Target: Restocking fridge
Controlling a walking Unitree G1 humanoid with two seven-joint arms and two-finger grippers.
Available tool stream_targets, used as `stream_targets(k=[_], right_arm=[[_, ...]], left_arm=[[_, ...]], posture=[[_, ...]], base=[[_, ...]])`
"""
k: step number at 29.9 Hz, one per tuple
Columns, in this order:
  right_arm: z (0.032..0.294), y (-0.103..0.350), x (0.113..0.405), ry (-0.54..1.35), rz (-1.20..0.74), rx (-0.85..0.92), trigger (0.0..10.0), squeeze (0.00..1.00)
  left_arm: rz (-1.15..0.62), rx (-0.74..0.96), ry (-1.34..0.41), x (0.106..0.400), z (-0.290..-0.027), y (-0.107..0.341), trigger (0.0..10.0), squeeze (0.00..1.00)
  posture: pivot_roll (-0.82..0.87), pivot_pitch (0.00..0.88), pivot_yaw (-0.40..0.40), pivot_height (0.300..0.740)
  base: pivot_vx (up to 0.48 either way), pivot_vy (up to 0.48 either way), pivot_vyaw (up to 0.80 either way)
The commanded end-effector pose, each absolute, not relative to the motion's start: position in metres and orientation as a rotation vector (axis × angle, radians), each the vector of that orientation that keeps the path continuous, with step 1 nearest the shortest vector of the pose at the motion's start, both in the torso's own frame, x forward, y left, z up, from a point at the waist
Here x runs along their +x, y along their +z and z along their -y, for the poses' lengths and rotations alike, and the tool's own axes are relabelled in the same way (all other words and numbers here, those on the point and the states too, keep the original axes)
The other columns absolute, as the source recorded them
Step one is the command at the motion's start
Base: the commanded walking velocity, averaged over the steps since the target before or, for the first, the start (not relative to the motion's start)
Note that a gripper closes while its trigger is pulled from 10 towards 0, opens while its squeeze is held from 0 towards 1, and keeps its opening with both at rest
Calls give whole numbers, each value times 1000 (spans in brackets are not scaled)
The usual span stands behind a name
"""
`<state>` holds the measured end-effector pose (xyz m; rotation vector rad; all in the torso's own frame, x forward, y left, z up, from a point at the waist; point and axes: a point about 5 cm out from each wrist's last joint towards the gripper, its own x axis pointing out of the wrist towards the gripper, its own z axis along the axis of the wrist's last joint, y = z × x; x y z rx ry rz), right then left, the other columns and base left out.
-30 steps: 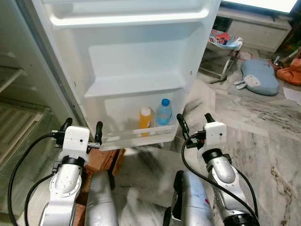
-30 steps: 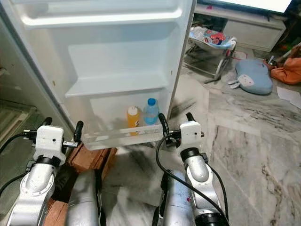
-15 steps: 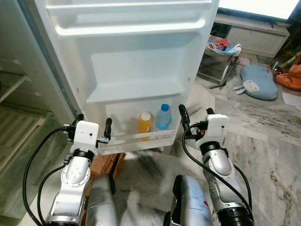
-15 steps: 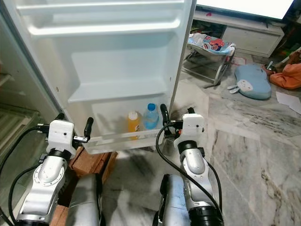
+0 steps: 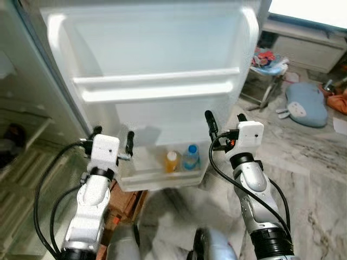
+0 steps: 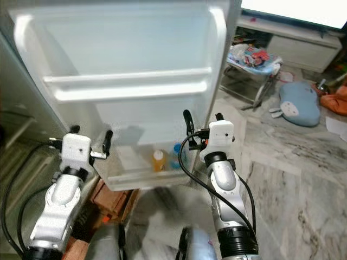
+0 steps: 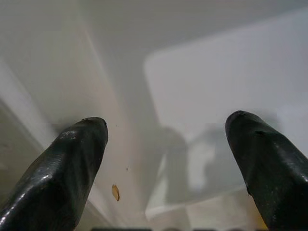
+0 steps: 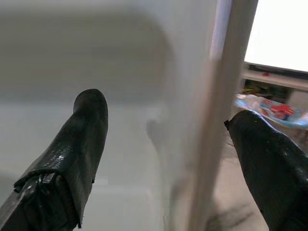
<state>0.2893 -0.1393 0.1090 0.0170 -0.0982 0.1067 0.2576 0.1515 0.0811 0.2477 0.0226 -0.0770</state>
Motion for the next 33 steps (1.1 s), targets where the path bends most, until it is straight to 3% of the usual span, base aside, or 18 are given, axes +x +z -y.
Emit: stream_targets(k=[1, 16, 20, 33], right_arm=[[141, 105, 288, 105, 76, 16, 10000, 0], [122, 81, 267, 271, -73, 37, 10000, 0], [126, 78, 268, 241, -97, 69, 10000, 0], [128, 76, 273, 227, -128, 90, 10000, 0]], left_arm=[[33, 265, -49, 262, -157, 92, 10000, 0], [18, 274, -41, 263, -152, 90, 10000, 0], [19, 295, -79, 263, -148, 90, 10000, 0], [46, 337, -26, 268, -150, 96, 10000, 0]], posture=[[108, 0, -48, 740], [98, 0, -55, 740], [101, 0, -55, 740], [105, 0, -51, 740]], base=[[0, 0, 0], [0, 0, 0], [0, 0, 0], [0, -313, 0]])
